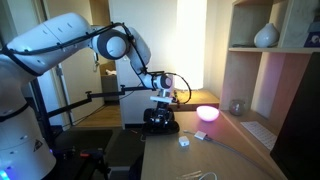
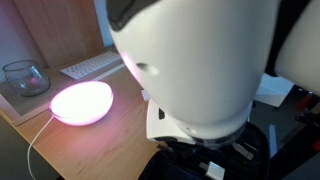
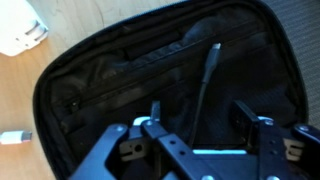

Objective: Remove the black cable from the case and put it on the table

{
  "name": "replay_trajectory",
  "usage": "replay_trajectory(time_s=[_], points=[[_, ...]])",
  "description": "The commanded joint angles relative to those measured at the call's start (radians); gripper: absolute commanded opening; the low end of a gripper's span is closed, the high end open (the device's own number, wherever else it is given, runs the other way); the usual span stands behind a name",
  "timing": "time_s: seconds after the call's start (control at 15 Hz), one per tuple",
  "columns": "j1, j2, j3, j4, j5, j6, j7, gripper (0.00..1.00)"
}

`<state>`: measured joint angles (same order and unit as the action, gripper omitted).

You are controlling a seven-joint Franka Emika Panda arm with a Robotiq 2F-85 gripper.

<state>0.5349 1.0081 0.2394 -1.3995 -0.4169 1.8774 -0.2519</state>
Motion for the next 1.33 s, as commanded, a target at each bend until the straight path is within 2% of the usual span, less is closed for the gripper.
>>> replay_trajectory(time_s=[0.0,0.33,0.4,0.73,1.0,1.27], points=[[0.023,-0.020,0.001,-0.002,-0.007,-0.011,-0.001,0.42],[0.013,-0.022,0.005,0.000,0.004,-0.013,-0.004,0.05],[0.011,-0.024,0.003,0.001,0.006,-0.016,-0.001,0.01],[-0.024,-0.046,0.002,-0.011,0.026,-0.017,-0.007,0.01],[-0.112,-0.129,0.019,-0.044,0.092,-0.009,-0.049,0.01],[-0.167,-0.218,0.006,-0.054,0.136,-0.009,-0.052,0.01]])
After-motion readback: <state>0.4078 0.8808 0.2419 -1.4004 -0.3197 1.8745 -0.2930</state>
